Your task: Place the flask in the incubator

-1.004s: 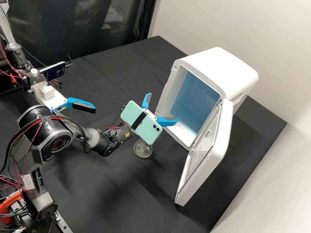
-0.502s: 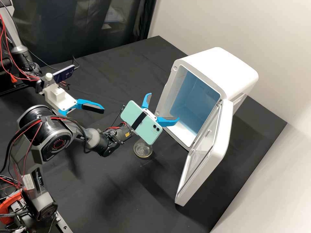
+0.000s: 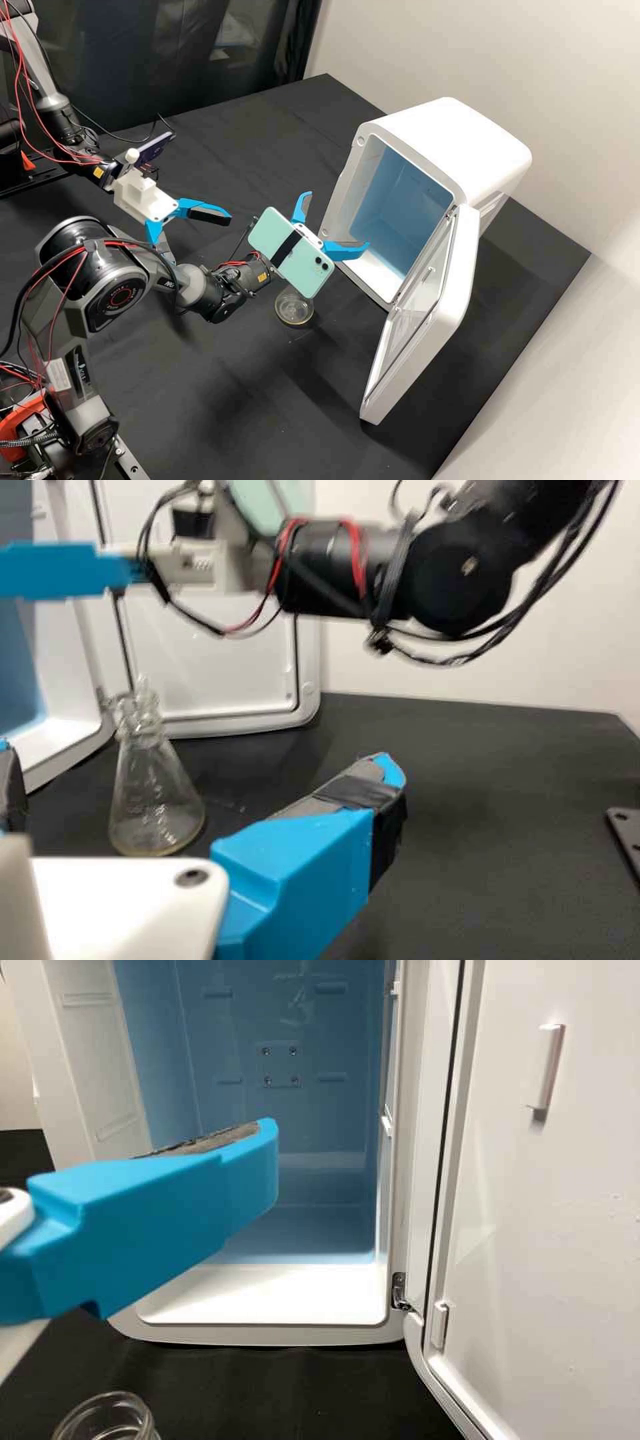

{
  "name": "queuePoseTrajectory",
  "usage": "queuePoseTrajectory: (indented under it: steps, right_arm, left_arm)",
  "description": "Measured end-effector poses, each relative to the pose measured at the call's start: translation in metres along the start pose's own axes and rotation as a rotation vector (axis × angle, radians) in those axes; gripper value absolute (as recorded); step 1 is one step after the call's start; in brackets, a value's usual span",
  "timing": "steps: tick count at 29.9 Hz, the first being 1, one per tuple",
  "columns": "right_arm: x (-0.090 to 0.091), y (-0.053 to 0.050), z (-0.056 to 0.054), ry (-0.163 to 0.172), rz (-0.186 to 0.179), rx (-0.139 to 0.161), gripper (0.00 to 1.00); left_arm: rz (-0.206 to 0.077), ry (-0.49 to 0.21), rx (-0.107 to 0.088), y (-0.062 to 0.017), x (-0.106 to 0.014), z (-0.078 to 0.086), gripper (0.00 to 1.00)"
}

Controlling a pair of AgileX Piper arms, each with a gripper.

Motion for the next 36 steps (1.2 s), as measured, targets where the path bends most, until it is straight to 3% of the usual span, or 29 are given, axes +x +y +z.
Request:
queuePoseTrajectory:
  steps: [5, 9, 12, 17, 32, 36]
  right_arm:
    - [0.0, 0.0, 0.0, 0.0, 0.0, 0.0, 1.0]
    - [0.0, 0.0, 0.0, 0.0, 0.0, 0.0, 1.0]
    - [0.0, 0.0, 0.0, 0.0, 0.0, 0.0, 1.0]
    - [0.0, 0.0, 0.0, 0.0, 0.0, 0.0, 1.0]
    - [0.0, 0.0, 0.0, 0.0, 0.0, 0.0, 1.0]
    - [0.0, 0.0, 0.0, 0.0, 0.0, 0.0, 1.0]
  left_arm:
    - [-0.064, 0.027, -0.003, -0.0095, 0.007, -0.005, 1.0]
    - [-0.081, 0.042, -0.005, -0.0155, 0.013, -0.007, 1.0]
    - [-0.109, 0.054, 0.008, -0.0239, 0.018, -0.008, 1.0]
    - [-0.145, 0.066, 0.015, -0.0294, 0.02, -0.01, 1.0]
    - [-0.135, 0.159, -0.02, -0.0259, 0.018, -0.03, 1.0]
    - [-0.111, 0.173, -0.025, -0.0184, 0.016, -0.033, 1.0]
